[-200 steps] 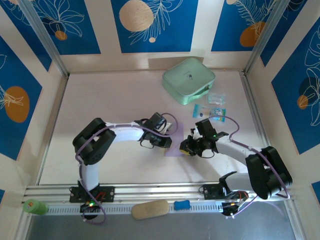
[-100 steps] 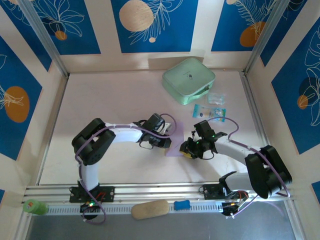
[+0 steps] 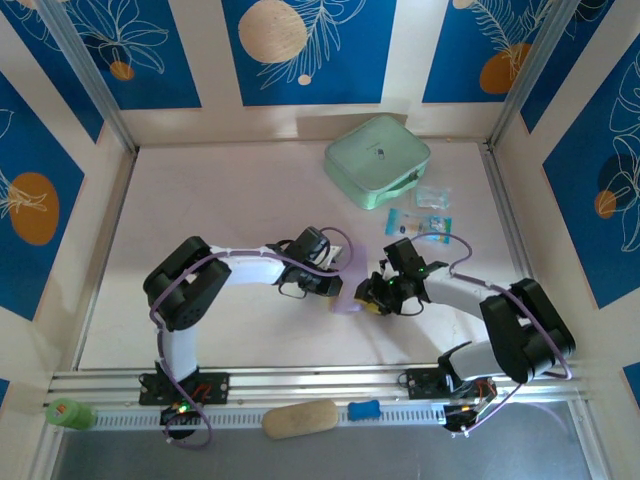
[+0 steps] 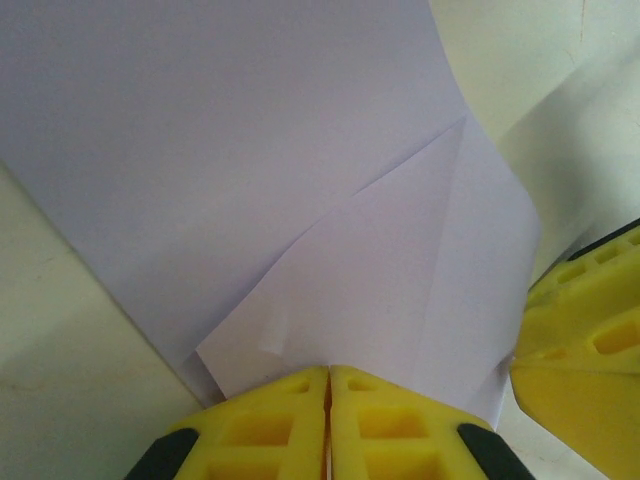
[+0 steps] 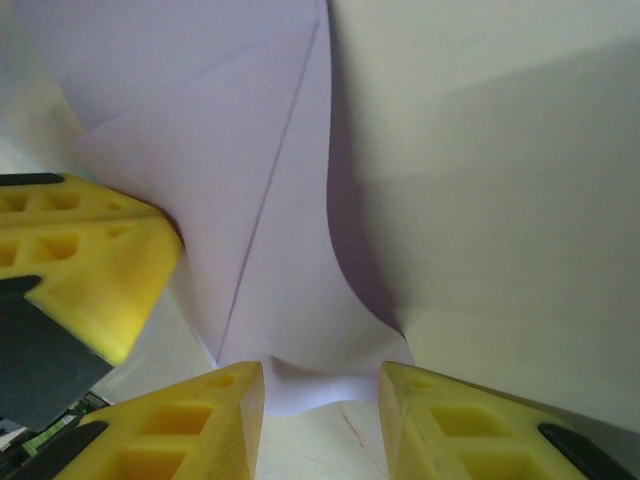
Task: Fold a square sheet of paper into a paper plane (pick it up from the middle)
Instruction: Turn over the paper at the center of the table.
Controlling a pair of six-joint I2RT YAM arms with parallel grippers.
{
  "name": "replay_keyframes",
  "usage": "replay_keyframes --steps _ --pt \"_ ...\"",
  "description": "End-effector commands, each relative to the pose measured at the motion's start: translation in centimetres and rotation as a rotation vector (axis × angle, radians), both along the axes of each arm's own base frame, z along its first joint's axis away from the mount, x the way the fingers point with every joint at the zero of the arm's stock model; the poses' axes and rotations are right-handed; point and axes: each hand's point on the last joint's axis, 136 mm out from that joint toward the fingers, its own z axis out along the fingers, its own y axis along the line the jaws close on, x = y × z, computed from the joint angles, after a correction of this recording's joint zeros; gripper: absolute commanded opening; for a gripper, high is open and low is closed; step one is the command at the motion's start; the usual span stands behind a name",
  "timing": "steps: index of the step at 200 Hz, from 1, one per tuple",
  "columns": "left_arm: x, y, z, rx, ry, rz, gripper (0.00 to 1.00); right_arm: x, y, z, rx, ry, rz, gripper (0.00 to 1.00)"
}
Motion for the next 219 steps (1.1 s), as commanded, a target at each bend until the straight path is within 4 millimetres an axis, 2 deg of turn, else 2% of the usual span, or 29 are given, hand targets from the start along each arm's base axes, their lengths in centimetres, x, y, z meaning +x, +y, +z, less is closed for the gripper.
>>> replay_keyframes --steps 1,41,96,146,219 --pt "-1.7 2.0 -2.1 0.081 0.075 0.006 0.08 1.1 1.0 1.1 0.046 -0.032 -0.003 0.37" --pt "-1.7 2.0 -2.1 0.081 0.076 0.005 0.08 2.8 1.7 2.2 0.133 -0.056 -0.010 0.42" --pt "-1.5 1.7 -1.4 0.069 0.074 0.008 0.07 4.6 0.9 2.2 0.140 -0.066 -0.027 0.44" --pt "-1.5 1.5 -1.1 0.060 0.074 0.006 0.08 5.3 0.3 1.4 0.163 -0.061 -0.041 0.44" --pt "-1.4 1.4 -0.8 0.052 0.071 0.011 0.08 5.8 -0.2 0.1 0.188 -0.053 -0.059 0.34"
